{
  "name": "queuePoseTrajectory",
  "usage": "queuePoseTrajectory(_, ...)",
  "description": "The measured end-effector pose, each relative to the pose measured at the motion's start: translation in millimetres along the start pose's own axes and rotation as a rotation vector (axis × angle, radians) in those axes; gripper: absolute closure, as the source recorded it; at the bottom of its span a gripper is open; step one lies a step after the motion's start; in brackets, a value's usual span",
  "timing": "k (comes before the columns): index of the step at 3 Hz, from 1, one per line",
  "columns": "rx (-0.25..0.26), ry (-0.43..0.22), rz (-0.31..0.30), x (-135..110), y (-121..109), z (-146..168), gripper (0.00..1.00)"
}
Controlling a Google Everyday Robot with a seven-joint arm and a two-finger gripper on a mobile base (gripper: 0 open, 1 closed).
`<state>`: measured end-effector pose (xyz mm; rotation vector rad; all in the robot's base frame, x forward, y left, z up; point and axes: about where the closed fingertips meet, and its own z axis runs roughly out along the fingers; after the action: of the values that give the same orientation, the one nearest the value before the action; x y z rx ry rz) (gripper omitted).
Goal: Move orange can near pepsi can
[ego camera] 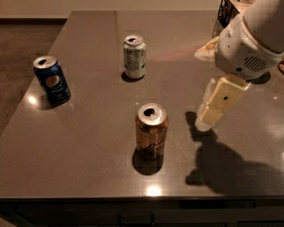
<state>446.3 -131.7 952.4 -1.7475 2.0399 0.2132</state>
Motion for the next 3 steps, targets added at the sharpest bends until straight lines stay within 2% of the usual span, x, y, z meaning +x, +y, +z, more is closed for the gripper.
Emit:
queuePoseTrajectory(1,-0.08,-0.085,-0.032,-21.3,20.2,19.6,0.0)
queuePoseTrajectory(2,-0.133,-0.159,-0.08,-45.1,38.7,36.3,0.0)
queuePoseTrajectory(3,-0.163,-0.201,-0.111,-61.4,48.7,52.2,0.0)
